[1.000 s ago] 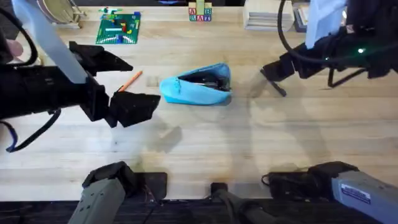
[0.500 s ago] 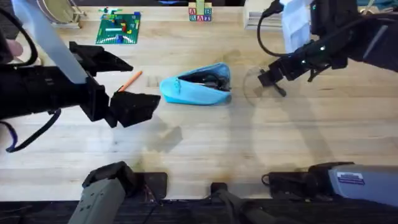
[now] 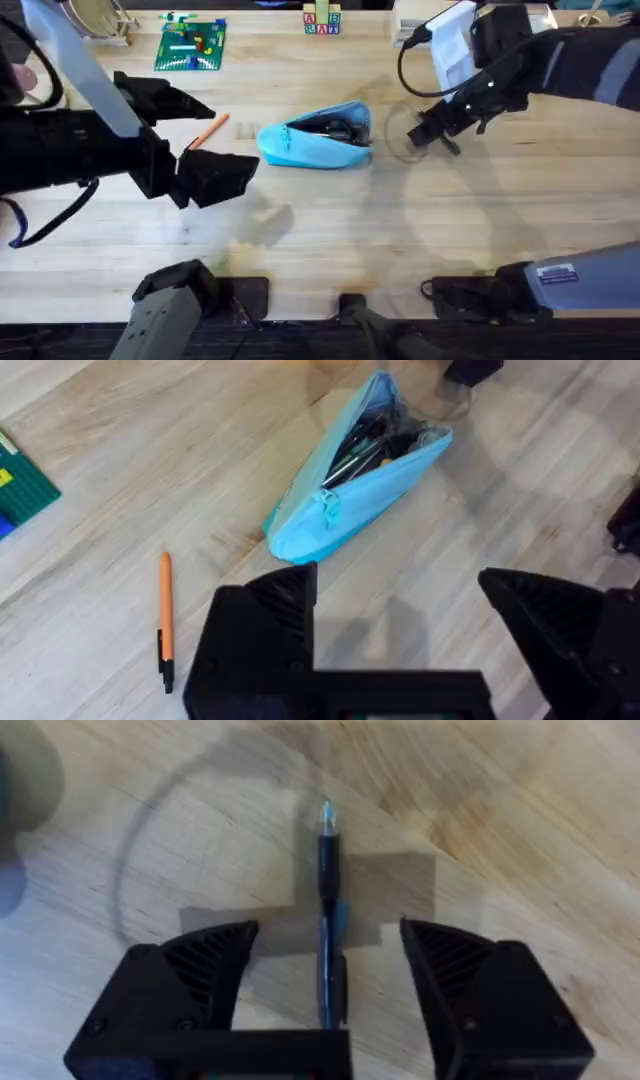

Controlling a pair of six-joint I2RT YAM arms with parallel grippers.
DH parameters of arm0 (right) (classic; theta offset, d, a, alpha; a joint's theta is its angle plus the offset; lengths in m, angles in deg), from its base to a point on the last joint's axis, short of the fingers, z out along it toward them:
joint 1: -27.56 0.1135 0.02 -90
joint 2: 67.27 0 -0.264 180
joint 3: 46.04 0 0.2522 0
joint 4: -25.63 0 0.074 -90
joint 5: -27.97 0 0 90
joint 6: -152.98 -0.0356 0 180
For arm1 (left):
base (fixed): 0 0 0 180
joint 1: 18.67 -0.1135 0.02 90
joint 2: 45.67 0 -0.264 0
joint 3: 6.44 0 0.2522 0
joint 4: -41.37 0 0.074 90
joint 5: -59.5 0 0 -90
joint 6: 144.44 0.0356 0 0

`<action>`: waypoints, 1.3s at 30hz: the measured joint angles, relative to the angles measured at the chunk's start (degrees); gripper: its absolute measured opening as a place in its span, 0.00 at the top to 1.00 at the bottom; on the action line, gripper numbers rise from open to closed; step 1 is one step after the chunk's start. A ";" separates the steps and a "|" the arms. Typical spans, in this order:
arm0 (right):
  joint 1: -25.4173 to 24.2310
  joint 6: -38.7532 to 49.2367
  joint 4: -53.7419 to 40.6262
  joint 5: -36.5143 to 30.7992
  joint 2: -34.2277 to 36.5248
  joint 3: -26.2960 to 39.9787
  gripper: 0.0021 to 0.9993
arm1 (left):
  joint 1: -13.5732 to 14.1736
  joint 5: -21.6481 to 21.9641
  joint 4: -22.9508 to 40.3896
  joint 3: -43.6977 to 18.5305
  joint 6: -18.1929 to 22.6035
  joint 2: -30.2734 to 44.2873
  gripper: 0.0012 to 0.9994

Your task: Unzip the bag, pick up the pens from the table one at a time and place them inside, then zip the bag closed.

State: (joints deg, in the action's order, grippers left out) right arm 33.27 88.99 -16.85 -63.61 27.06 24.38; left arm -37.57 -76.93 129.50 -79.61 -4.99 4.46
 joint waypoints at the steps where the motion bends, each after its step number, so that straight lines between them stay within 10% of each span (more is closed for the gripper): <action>1: 0.02 0.00 -0.18 0.32 0.25 0.23 0.13 | 0.00 0.02 0.00 0.00 0.00 0.00 0.00; 8: 0.15 0.09 0.81 1.75 1.68 1.00 0.95 | 0.00 0.02 0.00 0.00 0.00 0.00 0.00; 24: 1.74 0.19 -1.66 -0.22 -0.04 1.10 0.97 | 0.00 0.02 0.00 0.00 0.00 0.00 0.00; 39: 8.40 2.86 -1.96 0.21 -17.51 1.10 0.97 | 0.00 0.02 0.00 0.00 0.00 0.00 0.00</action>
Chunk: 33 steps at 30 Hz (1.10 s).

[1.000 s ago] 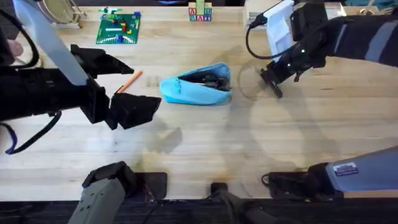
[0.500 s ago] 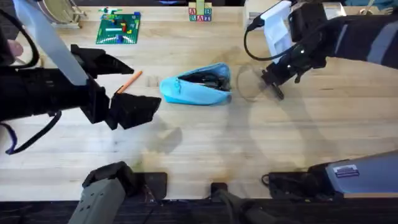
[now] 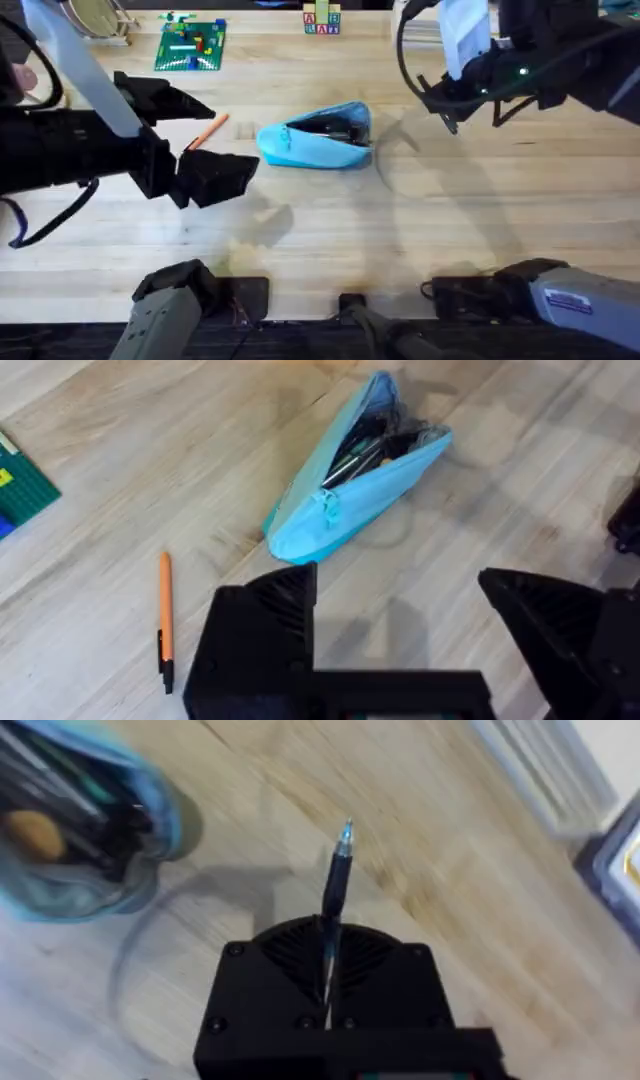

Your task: Unzip the bag, pick up the pens from the table one at a time and place them inside, then zip the bag closed.

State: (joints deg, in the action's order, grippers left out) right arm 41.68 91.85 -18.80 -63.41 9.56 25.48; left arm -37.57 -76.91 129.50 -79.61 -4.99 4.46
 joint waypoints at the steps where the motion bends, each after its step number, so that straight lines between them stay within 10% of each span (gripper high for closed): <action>1: 0.89 1.12 0.00 0.73 -0.64 0.00 0.97 | 0.00 0.00 0.00 0.00 0.00 0.00 0.00; 12: 13.34 22.46 0.02 17.95 -2.98 0.00 0.97 | 0.00 0.00 0.00 0.00 0.00 0.00 0.00; 33: 18.24 31.62 11.37 20.79 11.34 0.00 0.97 | 0.00 0.00 0.00 0.00 0.00 0.00 0.00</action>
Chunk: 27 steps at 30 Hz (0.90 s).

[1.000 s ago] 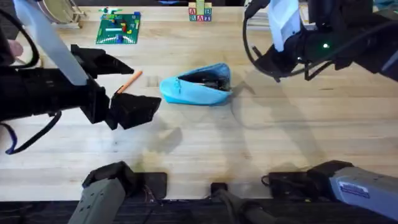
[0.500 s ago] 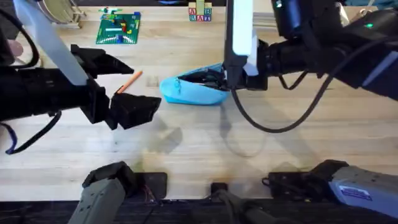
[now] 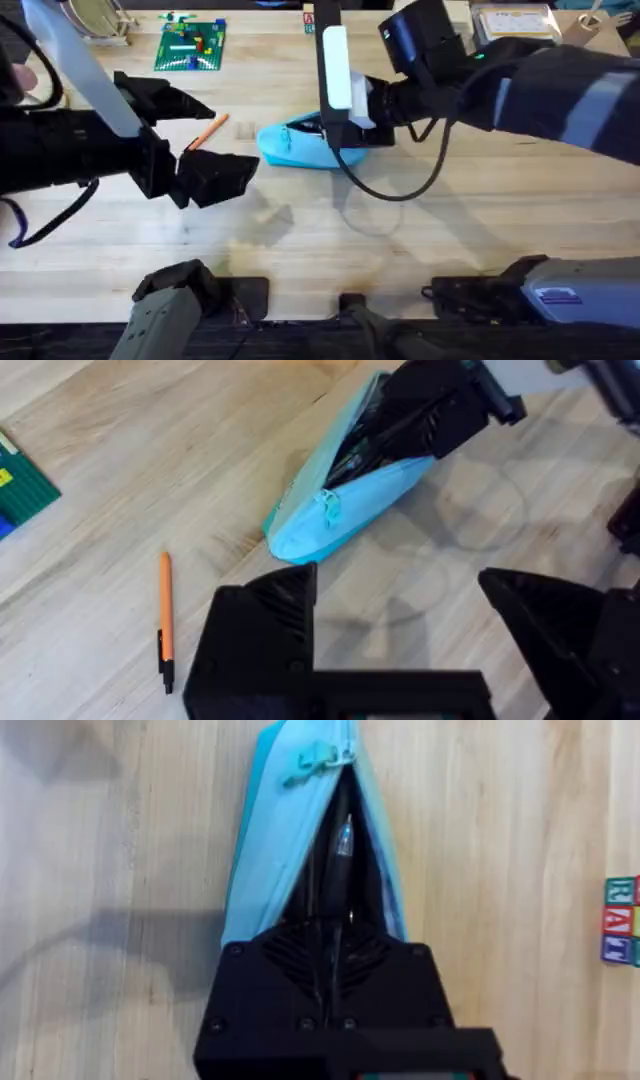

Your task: Unzip the bag, pick up the pens from the table one at a time and place them inside, then zip the bag closed.

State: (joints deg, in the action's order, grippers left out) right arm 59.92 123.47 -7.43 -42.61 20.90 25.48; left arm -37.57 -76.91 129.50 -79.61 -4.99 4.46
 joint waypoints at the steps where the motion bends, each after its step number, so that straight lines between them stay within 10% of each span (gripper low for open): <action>1: 0.04 0.00 0.35 0.00 0.84 0.00 0.97 | 0.00 0.00 0.00 0.00 0.00 0.00 0.00; 20: 0.98 -2.40 9.81 5.15 6.45 0.00 0.95 | 0.00 0.00 0.00 0.00 0.00 0.00 0.00; 21: 0.98 -2.69 9.84 5.32 6.46 0.00 0.82 | 0.00 0.00 0.00 0.00 0.00 0.00 0.00; 22: 1.01 -3.03 9.94 5.51 6.46 0.00 0.41 | 0.00 0.00 0.00 0.00 0.00 0.00 0.00; 23: 1.01 -3.06 9.92 5.51 6.46 0.00 0.25 | 0.00 0.00 0.00 0.00 0.00 0.00 0.00; 27: 1.01 -3.11 10.20 5.49 6.44 0.00 0.00 | 0.00 0.00 0.00 0.00 0.00 0.00 0.00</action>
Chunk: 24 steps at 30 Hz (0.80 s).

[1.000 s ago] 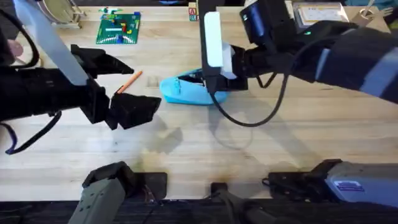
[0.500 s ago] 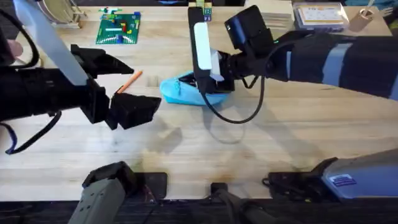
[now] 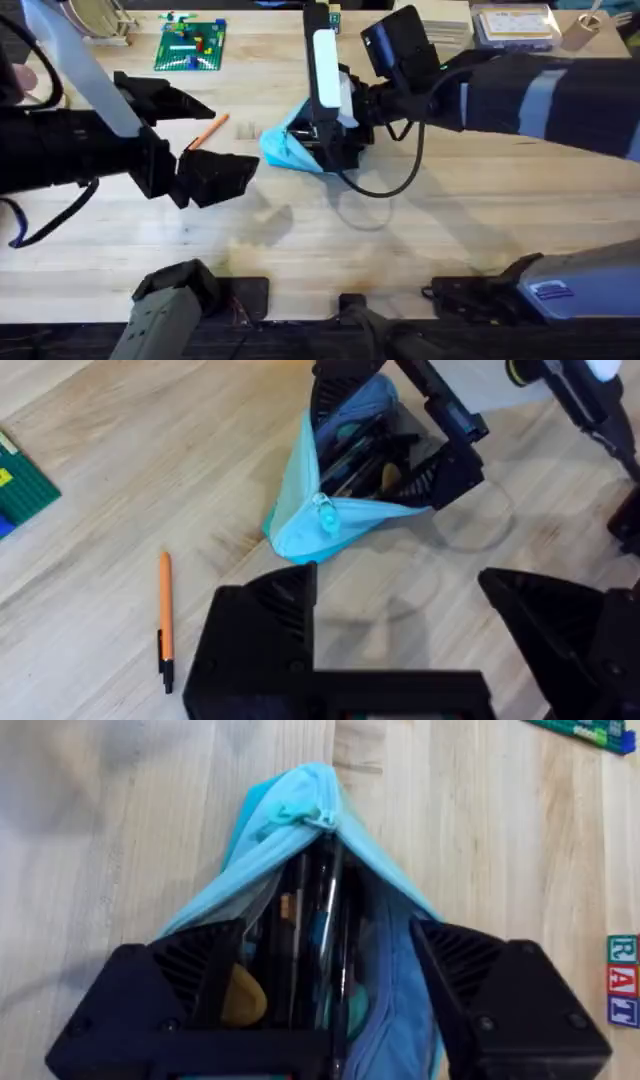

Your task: Unzip the bag, pick up the pens from the table one at a time and place them inside, then zip the bag closed.

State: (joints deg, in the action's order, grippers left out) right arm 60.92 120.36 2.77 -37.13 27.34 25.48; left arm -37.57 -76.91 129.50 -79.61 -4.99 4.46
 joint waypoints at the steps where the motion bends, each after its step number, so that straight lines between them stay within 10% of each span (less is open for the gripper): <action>1: 0.00 -0.21 -0.08 0.00 -0.03 0.00 0.00 | 0.00 0.00 0.00 0.00 0.00 0.00 0.00; 7: 0.00 -1.85 -3.36 -2.53 -4.03 0.00 0.00 | 0.00 0.00 0.00 0.00 0.00 0.00 0.00; 16: 0.11 -22.50 -22.08 -26.02 -23.16 0.00 0.00 | 0.00 -0.48 0.00 0.00 -0.39 0.00 0.00; 24: 0.11 -35.70 -34.31 -30.11 -30.64 0.00 0.00 | 0.00 4.41 -1.74 0.00 -6.87 0.02 0.01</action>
State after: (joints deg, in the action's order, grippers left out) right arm 61.03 84.66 -31.55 -67.24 -3.30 25.48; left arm -37.57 -72.51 127.76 -79.61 -11.86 4.48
